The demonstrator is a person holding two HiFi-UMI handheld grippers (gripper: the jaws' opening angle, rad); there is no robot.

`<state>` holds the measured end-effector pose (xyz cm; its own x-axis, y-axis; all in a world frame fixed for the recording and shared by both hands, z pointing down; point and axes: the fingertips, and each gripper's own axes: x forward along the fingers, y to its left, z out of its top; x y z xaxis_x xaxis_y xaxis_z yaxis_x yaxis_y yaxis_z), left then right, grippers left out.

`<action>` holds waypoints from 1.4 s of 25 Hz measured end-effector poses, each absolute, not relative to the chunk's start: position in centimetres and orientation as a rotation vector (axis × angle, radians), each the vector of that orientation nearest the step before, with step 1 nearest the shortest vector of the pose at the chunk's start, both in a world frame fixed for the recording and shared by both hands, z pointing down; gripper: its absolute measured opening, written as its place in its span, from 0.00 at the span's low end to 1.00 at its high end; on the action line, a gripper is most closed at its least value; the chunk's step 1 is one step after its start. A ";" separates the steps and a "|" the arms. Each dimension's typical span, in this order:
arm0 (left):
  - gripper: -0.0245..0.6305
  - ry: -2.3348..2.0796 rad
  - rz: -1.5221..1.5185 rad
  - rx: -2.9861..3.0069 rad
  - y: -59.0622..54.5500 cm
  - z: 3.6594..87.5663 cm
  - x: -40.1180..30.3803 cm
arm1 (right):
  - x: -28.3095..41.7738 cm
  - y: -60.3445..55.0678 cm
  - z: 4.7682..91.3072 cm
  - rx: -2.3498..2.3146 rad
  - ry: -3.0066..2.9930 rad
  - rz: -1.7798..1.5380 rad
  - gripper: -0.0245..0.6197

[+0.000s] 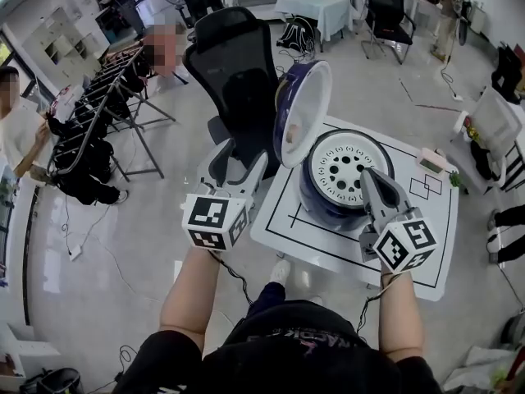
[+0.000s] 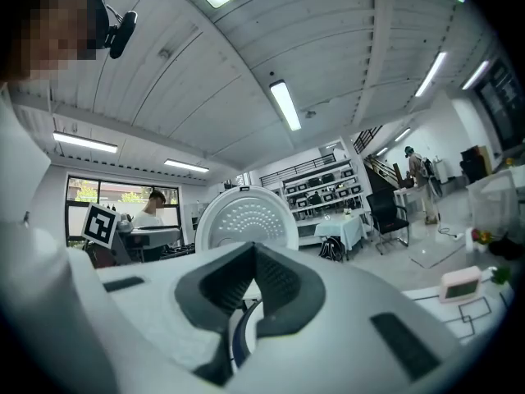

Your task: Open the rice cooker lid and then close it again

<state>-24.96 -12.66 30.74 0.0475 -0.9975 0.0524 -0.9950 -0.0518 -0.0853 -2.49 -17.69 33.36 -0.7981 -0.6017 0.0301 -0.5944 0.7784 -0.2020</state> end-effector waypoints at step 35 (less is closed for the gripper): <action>0.22 1.634 -0.250 -2.647 -31.6 34.2 -24.3 | -3.7 -26.2 34.3 -1.456 2.709 -0.302 0.04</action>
